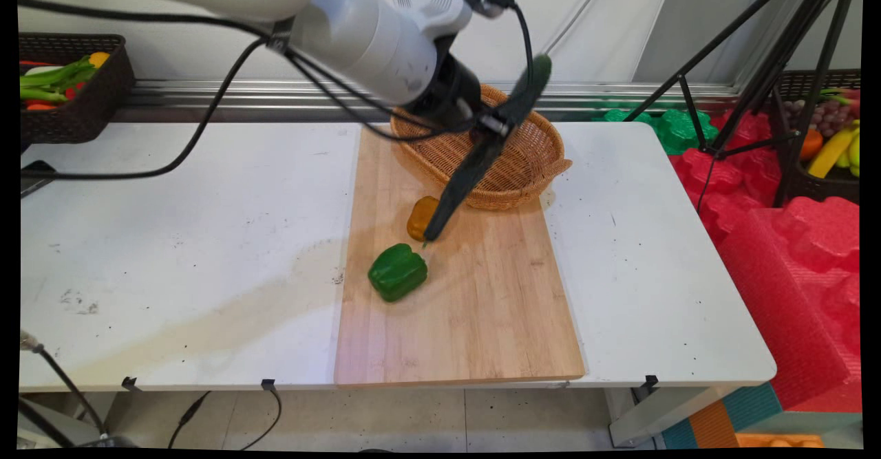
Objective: Place the picked object in the vegetable basket
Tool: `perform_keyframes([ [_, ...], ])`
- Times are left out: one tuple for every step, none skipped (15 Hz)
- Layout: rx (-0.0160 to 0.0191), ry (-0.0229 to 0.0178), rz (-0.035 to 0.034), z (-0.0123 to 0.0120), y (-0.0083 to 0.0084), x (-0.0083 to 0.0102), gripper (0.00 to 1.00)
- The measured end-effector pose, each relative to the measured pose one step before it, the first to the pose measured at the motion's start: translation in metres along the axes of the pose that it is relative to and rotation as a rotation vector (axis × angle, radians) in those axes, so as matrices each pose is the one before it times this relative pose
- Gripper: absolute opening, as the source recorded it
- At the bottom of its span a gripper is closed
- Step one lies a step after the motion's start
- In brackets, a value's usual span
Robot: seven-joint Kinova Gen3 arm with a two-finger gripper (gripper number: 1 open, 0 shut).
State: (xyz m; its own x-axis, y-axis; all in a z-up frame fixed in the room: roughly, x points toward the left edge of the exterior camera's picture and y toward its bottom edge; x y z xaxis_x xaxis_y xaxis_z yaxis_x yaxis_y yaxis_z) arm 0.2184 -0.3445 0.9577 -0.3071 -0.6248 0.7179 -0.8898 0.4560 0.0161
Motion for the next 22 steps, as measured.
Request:
perform_keyframes([
  [0.01483, 0.00582, -0.01145, 0.00222, -0.00404, 0.00402, 0.00],
  [0.02202, 0.00774, -0.01739, 0.00363, -0.00592, 0.00577, 0.00],
  [0.01536, 0.00427, -0.01213, 0.00291, -0.00413, 0.00370, 0.00],
  [0.02216, 0.00548, -0.01793, 0.00474, -0.00581, 0.00516, 0.00],
  [0.01467, 0.00376, -0.01271, 0.00353, -0.00379, 0.00355, 0.00],
  [0.02082, 0.00394, -0.01915, 0.00560, -0.00520, 0.00473, 0.00],
  [0.02278, 0.00305, -0.02221, 0.00721, -0.00541, 0.00508, 0.00],
  [0.02197, 0.00096, -0.02294, 0.00772, -0.00500, 0.00451, 0.00],
  [0.01767, -0.00023, -0.01721, 0.00670, -0.00381, 0.00355, 0.00],
  [0.01092, -0.00118, -0.00901, 0.00478, -0.00227, 0.00230, 0.00],
  [0.01709, -0.00294, -0.01059, 0.00707, -0.00374, 0.00305, 0.00],
  [0.01166, -0.00303, -0.00381, 0.00488, -0.00256, 0.00189, 0.00],
  [0.01682, -0.00499, -0.00564, 0.00723, -0.00358, 0.00270, 0.00],
  [0.01075, -0.00440, -0.00448, 0.00501, -0.00218, 0.00145, 0.00],
  [0.01552, -0.00604, -0.00994, 0.00713, -0.00309, 0.00219, 0.00],
  [0.01023, -0.00483, -0.00834, 0.00485, -0.00174, 0.00107, 0.00],
  [0.01354, -0.00794, -0.01448, 0.00716, -0.00199, 0.00129, 0.00],
  [0.00843, -0.00586, -0.01133, 0.00460, -0.00122, 0.00068, 0.00],
  [0.01152, -0.00951, -0.01666, 0.00682, -0.00113, 0.00067, 0.00],
  [0.00712, -0.00731, -0.01108, 0.00441, -0.00059, 0.00020, 0.00],
  [0.01002, -0.00994, -0.01645, 0.00618, -0.00086, 0.00038, 0.00],
  [0.01170, -0.01128, -0.01834, 0.00686, -0.00080, 0.00022, 0.00],
])
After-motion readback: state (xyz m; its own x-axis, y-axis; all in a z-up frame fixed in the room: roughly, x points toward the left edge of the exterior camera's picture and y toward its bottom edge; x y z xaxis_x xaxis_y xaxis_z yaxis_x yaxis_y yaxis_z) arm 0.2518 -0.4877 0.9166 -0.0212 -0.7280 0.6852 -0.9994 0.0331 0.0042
